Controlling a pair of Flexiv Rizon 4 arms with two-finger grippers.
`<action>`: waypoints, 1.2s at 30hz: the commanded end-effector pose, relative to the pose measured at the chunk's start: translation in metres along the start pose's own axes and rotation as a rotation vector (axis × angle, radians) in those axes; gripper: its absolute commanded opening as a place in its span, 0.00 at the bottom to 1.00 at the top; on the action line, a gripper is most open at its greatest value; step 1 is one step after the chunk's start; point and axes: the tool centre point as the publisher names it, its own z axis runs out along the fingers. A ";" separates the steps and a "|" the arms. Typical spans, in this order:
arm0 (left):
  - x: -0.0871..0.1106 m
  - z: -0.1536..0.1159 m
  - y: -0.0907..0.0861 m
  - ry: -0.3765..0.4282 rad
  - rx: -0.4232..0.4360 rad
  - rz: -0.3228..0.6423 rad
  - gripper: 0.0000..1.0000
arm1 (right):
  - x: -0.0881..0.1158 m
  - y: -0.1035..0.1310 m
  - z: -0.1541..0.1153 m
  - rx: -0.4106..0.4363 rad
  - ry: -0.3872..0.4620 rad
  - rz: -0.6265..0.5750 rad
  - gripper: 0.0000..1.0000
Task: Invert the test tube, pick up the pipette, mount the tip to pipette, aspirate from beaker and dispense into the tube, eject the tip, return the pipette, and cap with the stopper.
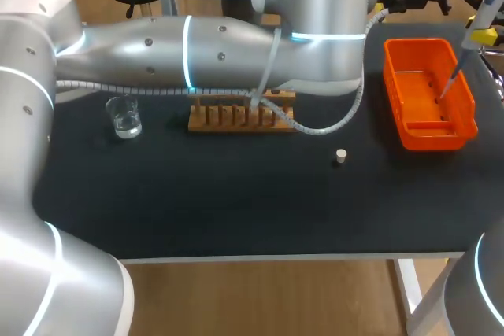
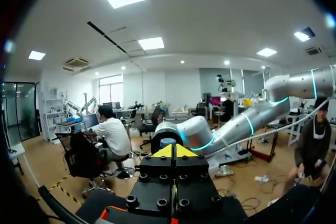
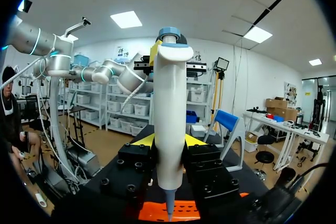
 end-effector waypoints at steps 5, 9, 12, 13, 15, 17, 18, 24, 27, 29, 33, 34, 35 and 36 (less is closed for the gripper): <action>0.002 0.007 0.007 -0.014 0.089 -0.008 0.00 | 0.000 0.000 0.000 0.002 0.000 -0.001 0.00; 0.003 0.008 0.008 -0.011 0.075 -0.014 0.00 | 0.000 0.000 0.000 0.002 0.000 -0.001 0.00; 0.003 0.008 0.010 -0.009 0.070 -0.020 0.00 | 0.000 0.000 0.000 0.002 0.000 -0.001 0.00; 0.003 0.008 0.010 -0.008 0.069 -0.022 0.00 | 0.000 0.000 0.000 0.002 0.000 -0.001 0.00; 0.003 0.008 0.011 -0.005 0.064 -0.027 0.00 | 0.000 0.000 0.000 0.002 0.000 -0.001 0.00; 0.003 0.008 0.012 -0.004 0.063 -0.031 0.00 | 0.000 0.000 0.000 0.002 0.000 -0.001 0.00; 0.003 0.008 0.012 -0.003 0.062 -0.033 0.00 | 0.000 0.000 0.000 0.002 0.000 -0.001 0.00; 0.002 0.010 0.014 0.002 0.054 -0.040 0.00 | 0.000 0.000 0.000 0.002 0.000 -0.001 0.00; 0.001 0.010 0.015 0.003 0.052 -0.043 0.00 | 0.000 0.000 0.000 0.002 0.000 -0.001 0.00; 0.001 0.010 0.015 0.004 0.050 -0.043 0.00 | 0.000 0.000 0.000 0.002 0.000 -0.001 0.00; 0.001 0.011 0.015 0.009 0.047 -0.041 0.00 | 0.000 0.000 0.000 0.002 0.000 -0.001 0.00; 0.001 0.011 0.015 0.011 0.045 -0.041 0.00 | 0.000 0.000 0.000 0.002 0.000 -0.001 0.00; 0.002 0.012 0.015 0.012 0.043 -0.040 0.00 | 0.000 0.000 0.000 0.002 0.000 -0.001 0.00; 0.002 0.012 0.015 0.014 0.041 -0.039 0.00 | 0.000 0.000 0.000 0.002 0.000 -0.001 0.00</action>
